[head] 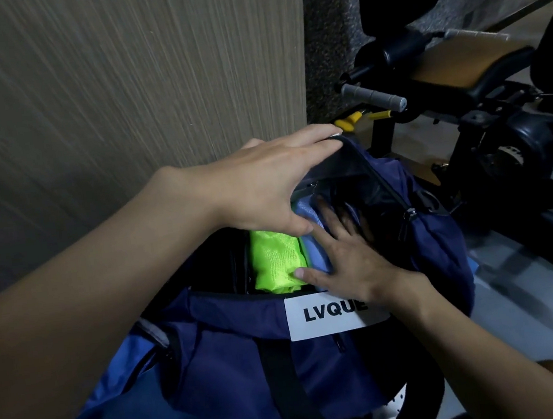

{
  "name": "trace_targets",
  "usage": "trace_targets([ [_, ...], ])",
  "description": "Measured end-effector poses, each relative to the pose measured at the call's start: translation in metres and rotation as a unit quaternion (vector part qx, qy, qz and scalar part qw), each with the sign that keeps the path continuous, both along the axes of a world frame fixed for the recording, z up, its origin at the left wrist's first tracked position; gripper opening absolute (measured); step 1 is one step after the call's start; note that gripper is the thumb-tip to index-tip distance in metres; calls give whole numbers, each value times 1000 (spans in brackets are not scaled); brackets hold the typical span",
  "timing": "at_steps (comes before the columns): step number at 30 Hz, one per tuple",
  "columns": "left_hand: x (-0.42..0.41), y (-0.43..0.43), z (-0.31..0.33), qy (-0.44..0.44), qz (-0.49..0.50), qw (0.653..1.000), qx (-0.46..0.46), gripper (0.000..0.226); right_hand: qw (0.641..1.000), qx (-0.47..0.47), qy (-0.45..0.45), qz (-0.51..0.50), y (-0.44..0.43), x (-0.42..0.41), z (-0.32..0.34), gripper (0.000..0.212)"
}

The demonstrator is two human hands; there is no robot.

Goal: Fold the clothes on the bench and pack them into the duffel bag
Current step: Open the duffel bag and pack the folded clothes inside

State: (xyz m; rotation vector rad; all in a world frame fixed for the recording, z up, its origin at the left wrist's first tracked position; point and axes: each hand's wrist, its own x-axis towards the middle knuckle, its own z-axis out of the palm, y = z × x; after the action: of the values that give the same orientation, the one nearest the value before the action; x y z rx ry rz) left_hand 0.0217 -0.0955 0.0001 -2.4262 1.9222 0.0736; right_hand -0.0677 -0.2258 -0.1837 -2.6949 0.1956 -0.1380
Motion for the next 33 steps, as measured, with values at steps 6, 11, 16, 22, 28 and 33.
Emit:
trace_targets([
  [6, 0, -3, -3, 0, -9, 1000, -9, 108, 999, -39, 7, 7, 2, -7, 1, 86],
  [11, 3, -5, -2, -4, -5, 1000, -13, 110, 984, -178, -2, 16, 17, -10, 2, 76],
  [16, 1, -8, -4, -19, -9, 1000, -7, 108, 998, -63, 15, 26, 5, -11, -5, 76],
  [22, 3, -6, -5, -14, 4, 1000, 5, 106, 995, -97, 17, 22, 10, -9, 2, 77],
  [28, -5, 9, -13, -2, 44, 999, 20, 99, 991, -130, -38, 9, 31, -33, 20, 72],
  [33, -19, 46, -23, 0, 89, 996, 29, 101, 991, -111, -74, 29, 62, -62, 36, 60],
])
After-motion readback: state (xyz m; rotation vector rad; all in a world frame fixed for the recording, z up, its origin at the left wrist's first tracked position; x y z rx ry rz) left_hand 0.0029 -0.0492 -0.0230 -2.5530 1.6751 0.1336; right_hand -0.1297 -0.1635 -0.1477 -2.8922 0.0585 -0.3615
